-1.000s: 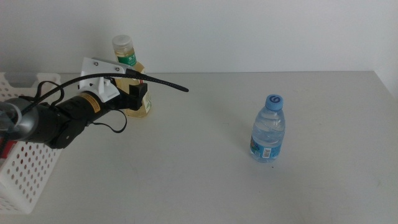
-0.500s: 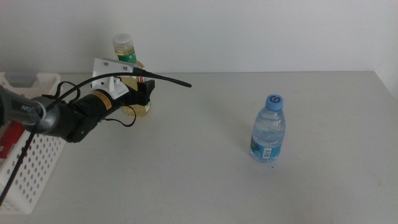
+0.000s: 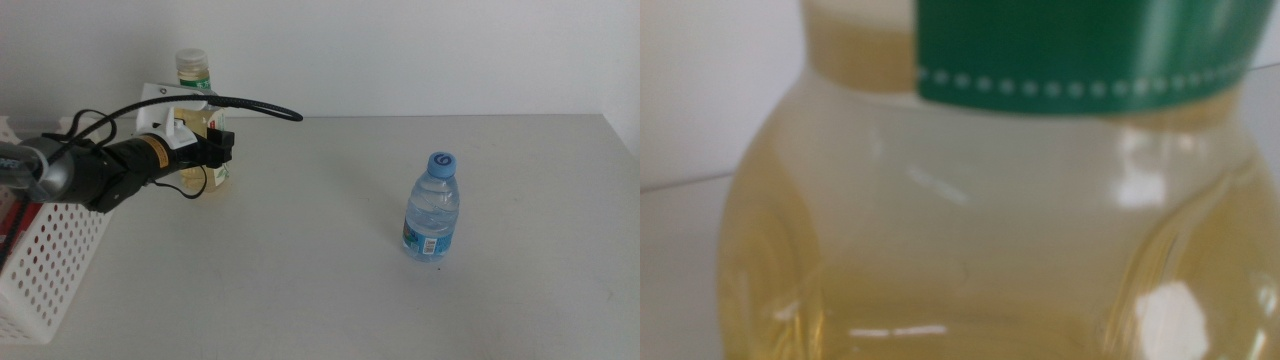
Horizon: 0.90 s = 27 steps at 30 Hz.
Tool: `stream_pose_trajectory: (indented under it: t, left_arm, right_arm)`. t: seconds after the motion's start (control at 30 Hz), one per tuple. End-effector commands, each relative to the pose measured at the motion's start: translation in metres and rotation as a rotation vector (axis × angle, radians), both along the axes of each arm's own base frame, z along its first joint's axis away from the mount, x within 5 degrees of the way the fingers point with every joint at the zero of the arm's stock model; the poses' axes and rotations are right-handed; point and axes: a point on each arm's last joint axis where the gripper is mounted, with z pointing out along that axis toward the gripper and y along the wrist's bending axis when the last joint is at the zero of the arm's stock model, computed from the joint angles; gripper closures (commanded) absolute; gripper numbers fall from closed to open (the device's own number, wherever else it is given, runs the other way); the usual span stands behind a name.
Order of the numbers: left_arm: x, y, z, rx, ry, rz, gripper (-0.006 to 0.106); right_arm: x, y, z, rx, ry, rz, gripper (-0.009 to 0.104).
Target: Use arms to grab the bottles and put them into the dustbin to the left of the table.
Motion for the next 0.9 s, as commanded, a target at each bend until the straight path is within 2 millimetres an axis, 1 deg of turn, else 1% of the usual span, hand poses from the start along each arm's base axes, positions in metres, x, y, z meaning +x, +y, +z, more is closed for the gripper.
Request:
stream_pose_trajectory:
  t: [0.0, 0.03, 0.13, 0.2, 0.3, 0.33, 0.37, 0.43, 0.47, 0.5, 0.6, 0.67, 0.77, 0.87]
  left_arm:
    - [-0.006, 0.002, 0.081, -0.093, -0.172, 0.039, 0.094]
    - [-0.009, 0.005, 0.087, -0.089, -0.14, 0.072, 0.094]
    - [-0.023, 0.014, 0.116, -0.089, -0.09, 0.162, 0.094]
    - [-0.036, 0.019, 0.139, -0.048, -0.079, 0.206, 0.094]
    - [-0.061, 0.021, 0.173, 0.021, -0.085, 0.255, 0.094]
    - [-0.068, 0.023, 0.183, 0.02, -0.085, 0.278, 0.094]
    - [-0.08, 0.027, 0.197, 0.017, -0.098, 0.306, 0.094]
    - [-0.095, 0.033, 0.215, 0.023, -0.105, 0.346, 0.094]
    - [-0.107, 0.039, 0.227, 0.022, -0.113, 0.376, 0.094]
    - [-0.116, 0.042, 0.234, 0.037, -0.118, 0.387, 0.094]
    - [-0.142, 0.058, 0.252, 0.069, -0.101, 0.431, 0.094]
    - [-0.159, 0.07, 0.258, 0.079, -0.067, 0.456, 0.094]
    - [-0.175, 0.088, 0.26, 0.12, 0.0, 0.475, 0.094]
    - [-0.185, 0.103, 0.253, 0.16, 0.1, 0.487, 0.094]
  right_arm:
    - [-0.002, 0.001, 0.011, -0.026, -0.099, 0.007, 0.001]
    - [-0.002, 0.001, 0.011, -0.026, -0.099, 0.007, 0.001]
    - [-0.002, 0.001, 0.011, -0.026, -0.099, 0.007, 0.001]
    - [-0.002, 0.001, 0.011, -0.026, -0.099, 0.007, 0.001]
    - [-0.002, 0.001, 0.011, -0.026, -0.099, 0.007, 0.001]
    - [-0.002, 0.001, 0.011, -0.026, -0.099, 0.007, 0.001]
    - [-0.002, 0.001, 0.011, -0.026, -0.099, 0.007, 0.001]
    - [-0.002, 0.001, 0.011, -0.026, -0.099, 0.007, 0.001]
    - [-0.002, 0.001, 0.011, -0.026, -0.099, 0.007, 0.001]
    - [-0.002, 0.001, 0.011, -0.026, -0.099, 0.007, 0.001]
    - [-0.002, 0.001, 0.011, -0.026, -0.099, 0.007, 0.001]
    - [-0.002, 0.001, 0.011, -0.026, -0.099, 0.007, 0.001]
    - [-0.002, 0.001, 0.011, -0.026, -0.099, 0.007, 0.001]
    - [-0.002, 0.001, 0.011, -0.026, -0.099, 0.007, 0.001]
